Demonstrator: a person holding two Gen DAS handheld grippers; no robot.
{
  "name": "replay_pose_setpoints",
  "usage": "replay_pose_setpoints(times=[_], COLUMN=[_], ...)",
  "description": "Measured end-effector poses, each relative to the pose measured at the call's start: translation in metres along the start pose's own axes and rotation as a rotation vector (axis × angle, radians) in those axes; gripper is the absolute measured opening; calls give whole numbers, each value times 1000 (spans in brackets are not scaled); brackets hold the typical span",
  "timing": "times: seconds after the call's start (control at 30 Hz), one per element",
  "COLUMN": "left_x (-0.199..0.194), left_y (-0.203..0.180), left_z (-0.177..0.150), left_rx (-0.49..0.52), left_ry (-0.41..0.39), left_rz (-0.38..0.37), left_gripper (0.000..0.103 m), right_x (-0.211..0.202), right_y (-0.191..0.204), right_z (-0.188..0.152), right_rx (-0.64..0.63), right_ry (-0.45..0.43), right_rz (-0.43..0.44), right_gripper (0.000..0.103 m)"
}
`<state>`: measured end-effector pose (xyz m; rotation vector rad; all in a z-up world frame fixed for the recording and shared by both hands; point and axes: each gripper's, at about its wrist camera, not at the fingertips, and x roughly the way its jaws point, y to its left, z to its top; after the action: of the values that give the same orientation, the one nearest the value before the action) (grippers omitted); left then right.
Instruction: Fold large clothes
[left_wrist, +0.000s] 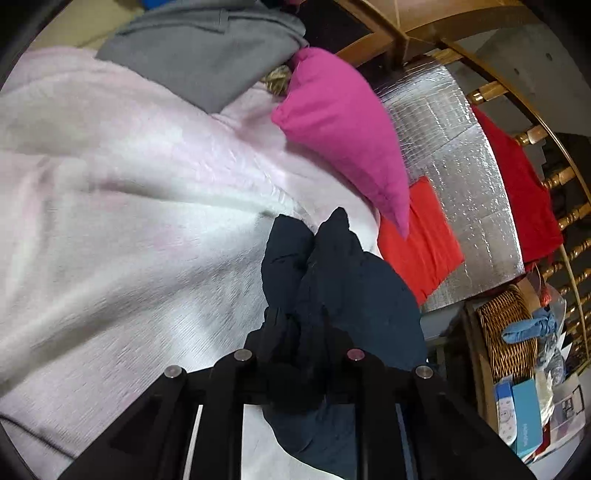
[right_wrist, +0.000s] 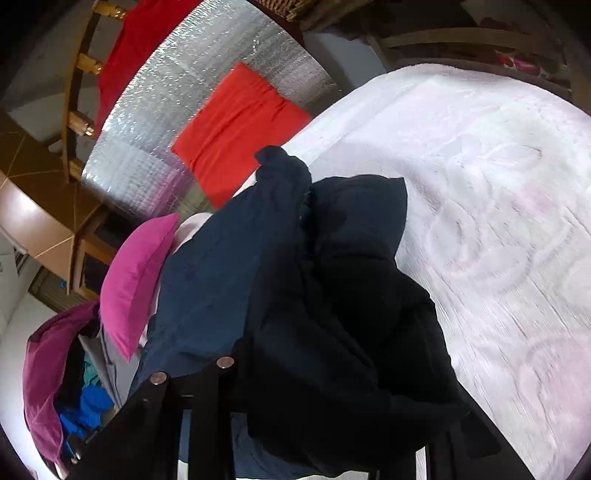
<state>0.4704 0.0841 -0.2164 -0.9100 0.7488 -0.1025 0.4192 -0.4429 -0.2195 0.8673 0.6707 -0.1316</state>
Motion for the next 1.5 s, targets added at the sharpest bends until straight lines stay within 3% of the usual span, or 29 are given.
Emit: replay_pose_setpoints(times=[0.13, 0.23, 0.3, 0.37, 0.4, 0.5, 0.63, 0.73, 0.87, 1.03, 1.5], left_x=[-33, -36, -23, -22, -28, -52, -87, -93, -87, -76, -52], left_y=[10, 23, 35, 47, 51, 37, -2, -24, -39, -53, -71], left_z=[-13, -17, -16, -13, -10, -2, -8, -21, -40, -53, -74], left_rx=[44, 48, 50, 2, -21, 72, 309, 448, 559, 638, 717], left_ry=[8, 38, 111, 133, 128, 31, -177, -236, -205, -183, -130], left_rz=[25, 75, 147, 170, 182, 245, 321, 344, 325, 316, 313], left_gripper=[18, 21, 33, 54, 55, 55, 68, 69, 70, 70, 70], right_x=[-16, -20, -9, -10, -11, -32, -79, -112, -126, -108, -31], right_y=[-15, -28, -38, -46, -48, -53, -53, -34, 6, 39, -1], right_z=[-18, -37, -42, -44, -42, -39, -39, -42, -54, -71, -69], right_rx=[32, 43, 75, 127, 153, 169, 79, -65, -248, -351, -243], right_ry=[14, 31, 64, 80, 93, 119, 82, -23, -100, -102, 61], right_rz=[43, 62, 47, 46, 49, 35, -46, -150, -173, -149, -218], right_gripper=[36, 38, 45, 64, 64, 65, 68, 70, 70, 70, 71])
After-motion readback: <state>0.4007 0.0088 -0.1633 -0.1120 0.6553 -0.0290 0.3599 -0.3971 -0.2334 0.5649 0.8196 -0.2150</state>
